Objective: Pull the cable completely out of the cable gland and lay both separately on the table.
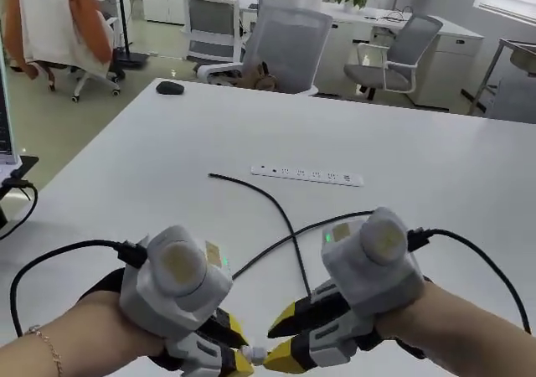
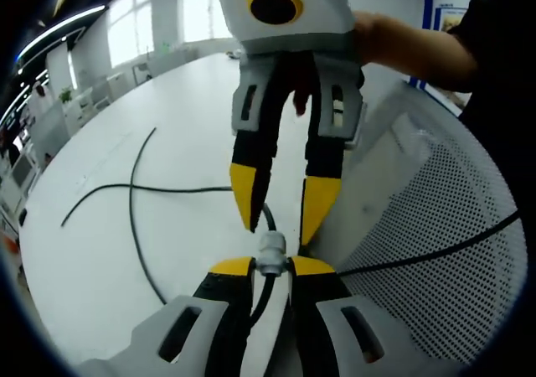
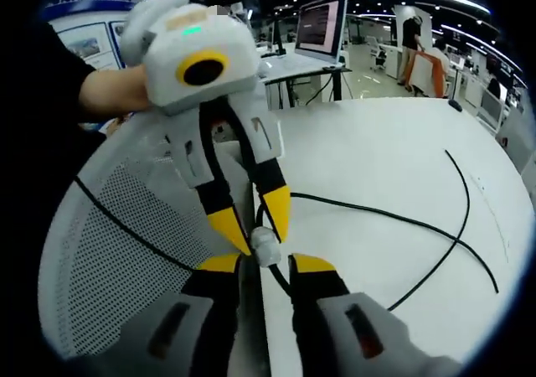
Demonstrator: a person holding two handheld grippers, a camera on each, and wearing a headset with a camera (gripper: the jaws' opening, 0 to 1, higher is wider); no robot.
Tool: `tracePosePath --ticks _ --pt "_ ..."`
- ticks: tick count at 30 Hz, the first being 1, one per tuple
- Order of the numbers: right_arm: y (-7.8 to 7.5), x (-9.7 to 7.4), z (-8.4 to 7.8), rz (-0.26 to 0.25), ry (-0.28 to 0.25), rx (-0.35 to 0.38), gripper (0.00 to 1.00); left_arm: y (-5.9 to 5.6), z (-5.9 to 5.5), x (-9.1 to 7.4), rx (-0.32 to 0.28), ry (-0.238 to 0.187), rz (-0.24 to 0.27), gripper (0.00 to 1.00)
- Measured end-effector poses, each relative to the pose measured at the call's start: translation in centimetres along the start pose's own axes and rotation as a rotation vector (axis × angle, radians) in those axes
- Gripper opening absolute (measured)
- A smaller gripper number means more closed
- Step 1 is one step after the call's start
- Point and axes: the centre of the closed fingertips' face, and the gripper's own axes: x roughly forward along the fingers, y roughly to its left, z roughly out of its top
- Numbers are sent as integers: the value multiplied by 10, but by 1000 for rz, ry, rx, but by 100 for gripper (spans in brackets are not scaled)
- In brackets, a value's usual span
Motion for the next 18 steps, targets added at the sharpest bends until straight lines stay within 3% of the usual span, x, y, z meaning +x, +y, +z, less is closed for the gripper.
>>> tracePosePath --ticks 1,3,7,14,18 --pt "1 3 -4 8 32 -24 21 -1 1 1 43 2 1 17" --pt "0 6 -7 7 61 -47 20 -5 1 3 65 6 0 17" --pt "3 9 -8 36 81 -60 16 -8 -2 6 131 24 3 17" --pt "3 16 -13 31 117 -62 12 -11 -6 7 155 34 -3 17" --pt "2 17 -13 -8 131 -134 11 -9 -9 8 112 38 -4 17"
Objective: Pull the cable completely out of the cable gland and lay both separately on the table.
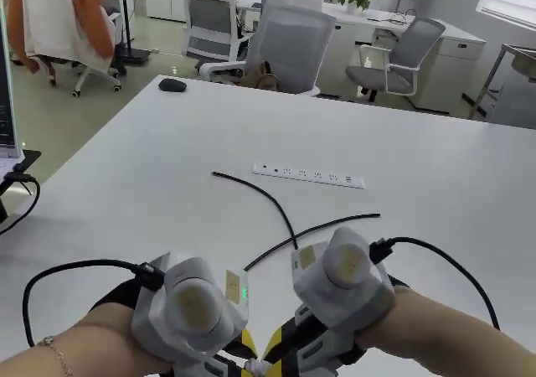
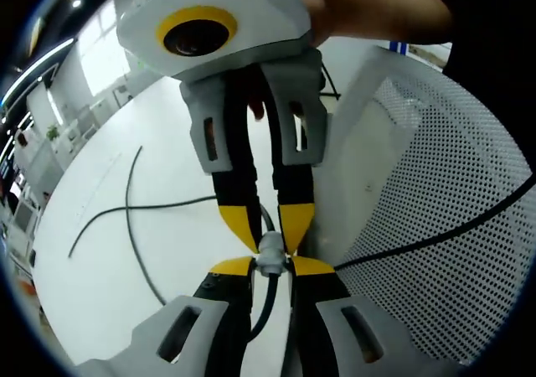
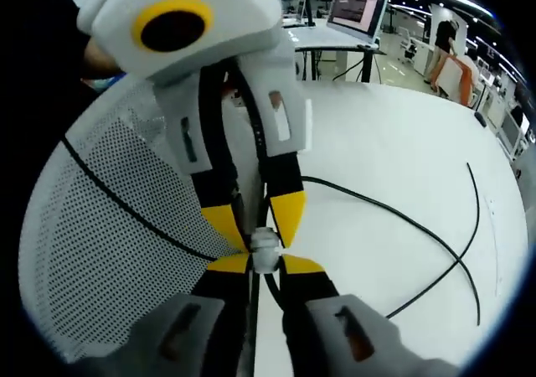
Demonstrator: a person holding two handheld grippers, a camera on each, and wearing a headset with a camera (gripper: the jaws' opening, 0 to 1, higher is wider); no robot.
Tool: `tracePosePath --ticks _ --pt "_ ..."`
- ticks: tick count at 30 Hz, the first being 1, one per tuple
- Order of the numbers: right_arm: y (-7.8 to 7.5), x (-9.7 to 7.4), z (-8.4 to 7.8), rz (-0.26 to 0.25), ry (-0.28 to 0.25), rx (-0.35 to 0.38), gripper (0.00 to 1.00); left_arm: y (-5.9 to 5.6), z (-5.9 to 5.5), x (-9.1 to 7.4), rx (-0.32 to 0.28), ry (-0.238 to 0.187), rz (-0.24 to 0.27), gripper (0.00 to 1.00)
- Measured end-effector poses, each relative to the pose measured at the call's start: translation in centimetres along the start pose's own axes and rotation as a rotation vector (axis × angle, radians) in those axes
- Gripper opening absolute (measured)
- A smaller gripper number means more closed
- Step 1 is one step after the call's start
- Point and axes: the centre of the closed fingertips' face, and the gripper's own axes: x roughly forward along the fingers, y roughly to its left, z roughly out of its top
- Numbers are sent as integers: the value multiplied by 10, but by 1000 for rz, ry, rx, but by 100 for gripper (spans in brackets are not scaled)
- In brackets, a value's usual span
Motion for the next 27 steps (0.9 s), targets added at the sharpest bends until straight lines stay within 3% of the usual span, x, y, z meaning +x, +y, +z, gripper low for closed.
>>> tracePosePath --ticks 6,9,12,16,19,21,22,25,27 --pt "-3 0 1 -99 25 -102 10 2 -1 -1 -70 -29 -11 17" --pt "-4 -1 2 -148 37 -161 10 3 0 -2 -125 -52 -23 17" --pt "-7 -3 4 -233 59 -264 10 6 1 -4 -197 -81 -30 17" --pt "-8 -4 6 -313 61 -314 11 9 1 -5 -276 -107 -39 17" --pt "-6 -3 5 -308 56 -312 11 8 1 -5 -286 -109 -46 17" --pt "-4 -1 4 -274 42 -274 11 6 -1 -3 -246 -91 -40 17" --pt "1 1 1 -200 28 -202 11 2 -2 -1 -202 -71 -44 17" --pt "-3 2 -1 -95 18 -119 14 -1 0 2 -120 -55 -32 17" --pt "-13 1 -3 -96 19 -115 16 1 2 2 -113 -65 -24 17"
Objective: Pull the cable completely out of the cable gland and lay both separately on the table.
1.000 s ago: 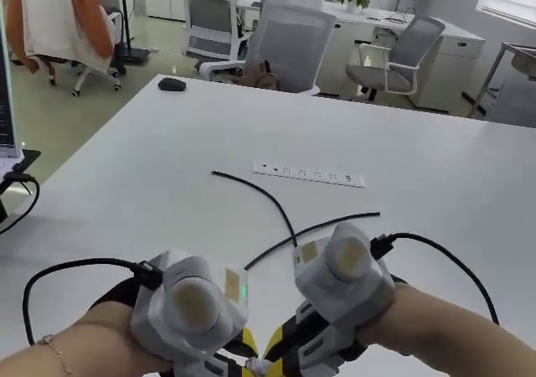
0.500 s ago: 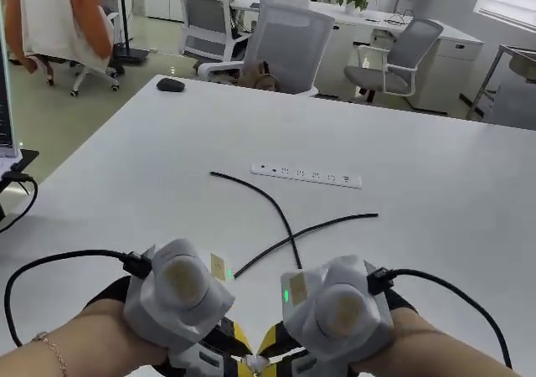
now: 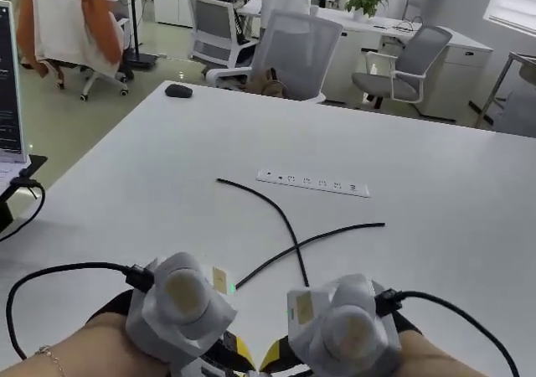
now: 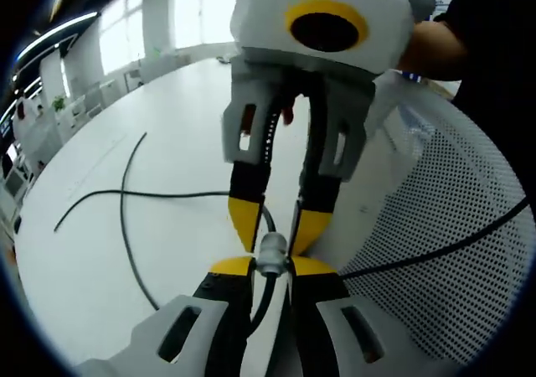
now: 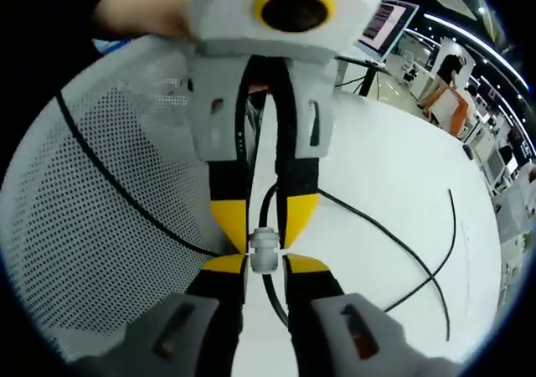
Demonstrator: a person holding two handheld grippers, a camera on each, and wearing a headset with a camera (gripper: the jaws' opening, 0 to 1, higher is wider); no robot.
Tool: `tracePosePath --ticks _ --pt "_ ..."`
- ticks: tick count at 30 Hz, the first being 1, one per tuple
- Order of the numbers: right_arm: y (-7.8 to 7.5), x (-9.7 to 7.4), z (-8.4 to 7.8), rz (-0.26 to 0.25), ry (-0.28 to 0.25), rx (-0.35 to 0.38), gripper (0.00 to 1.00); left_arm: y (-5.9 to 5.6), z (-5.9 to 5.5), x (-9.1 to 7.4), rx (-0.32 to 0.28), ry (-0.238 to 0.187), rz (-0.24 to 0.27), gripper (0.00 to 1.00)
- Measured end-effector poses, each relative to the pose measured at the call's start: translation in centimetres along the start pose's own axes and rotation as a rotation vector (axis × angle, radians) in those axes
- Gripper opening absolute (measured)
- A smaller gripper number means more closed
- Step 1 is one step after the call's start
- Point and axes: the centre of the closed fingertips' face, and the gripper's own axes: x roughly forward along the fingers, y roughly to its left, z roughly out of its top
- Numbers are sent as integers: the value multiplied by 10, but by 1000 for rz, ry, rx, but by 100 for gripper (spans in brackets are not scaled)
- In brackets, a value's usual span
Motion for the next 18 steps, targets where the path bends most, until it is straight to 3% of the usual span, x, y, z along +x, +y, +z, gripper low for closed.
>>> tracePosePath --ticks 2,5,7,10,16,18 --pt "0 2 0 44 -28 77 19 2 1 -1 4 -6 8 17" --pt "-3 3 -1 62 -48 111 19 4 3 -4 25 -21 29 17" --pt "7 3 -1 122 -54 145 12 4 7 -5 44 -35 39 17" --pt "7 3 -4 89 -32 140 12 3 7 -3 45 -33 28 17" --pt "5 1 -5 -44 22 18 11 3 6 -2 -11 -33 16 18" --pt "6 4 -5 -62 22 23 11 2 6 -1 -13 -31 14 18"
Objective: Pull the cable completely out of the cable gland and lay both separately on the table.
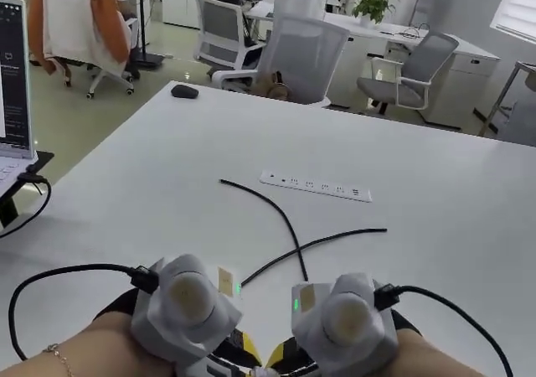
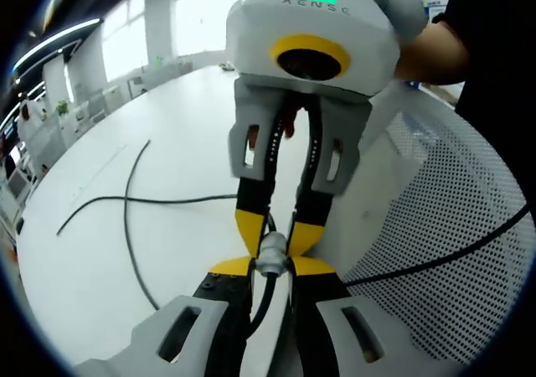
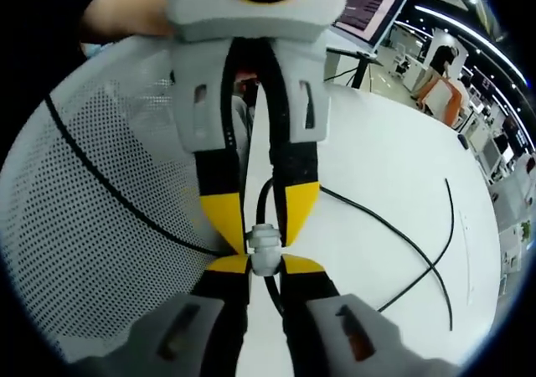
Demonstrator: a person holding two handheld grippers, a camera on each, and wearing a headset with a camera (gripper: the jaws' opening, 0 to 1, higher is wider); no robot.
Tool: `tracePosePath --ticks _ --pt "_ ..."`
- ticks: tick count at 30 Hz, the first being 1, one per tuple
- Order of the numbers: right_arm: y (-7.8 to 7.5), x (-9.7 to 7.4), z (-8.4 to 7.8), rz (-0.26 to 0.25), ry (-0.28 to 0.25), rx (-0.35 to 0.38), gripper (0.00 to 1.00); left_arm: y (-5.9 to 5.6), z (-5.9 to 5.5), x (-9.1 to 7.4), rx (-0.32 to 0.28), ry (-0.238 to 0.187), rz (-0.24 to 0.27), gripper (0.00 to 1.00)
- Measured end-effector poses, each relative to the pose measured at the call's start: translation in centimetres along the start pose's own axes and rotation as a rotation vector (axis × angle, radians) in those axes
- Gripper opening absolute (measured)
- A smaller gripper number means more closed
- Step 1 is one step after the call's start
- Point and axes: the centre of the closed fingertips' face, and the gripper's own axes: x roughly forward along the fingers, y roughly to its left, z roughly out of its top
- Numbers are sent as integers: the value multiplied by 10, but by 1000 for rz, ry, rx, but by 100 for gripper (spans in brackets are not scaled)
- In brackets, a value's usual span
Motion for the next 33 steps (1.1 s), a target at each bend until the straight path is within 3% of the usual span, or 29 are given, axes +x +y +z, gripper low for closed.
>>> tracePosePath --ticks 4,5,7,8,10,12,14,17,20,27,33 --pt "-3 0 1 -29 -18 11 12 0 -2 1 4 7 5 18" --pt "-1 -1 5 -18 -58 67 14 1 -1 0 -1 5 8 18" --pt "-6 -1 4 -47 -86 114 29 4 -1 -2 -5 2 23 18" --pt "-9 -2 3 -69 -93 120 31 4 -1 -3 -7 1 27 18" --pt "-13 -1 -5 -94 -81 114 27 6 -1 -3 -12 -5 30 18" --pt "-21 -3 -12 -141 -90 175 27 7 0 -3 -12 -4 36 18" --pt "-23 -3 -20 -136 -81 198 25 7 -1 -1 -12 1 39 18" --pt "-22 -2 -26 -138 -46 129 21 7 0 -1 -11 1 39 18" --pt "-24 -4 -21 -163 -44 65 8 7 -1 2 -7 9 37 18" --pt "-26 -6 -27 -179 -15 93 6 14 -7 -3 -25 21 74 17" --pt "-48 -18 -39 -301 27 126 6 26 -7 -9 -38 20 130 17"
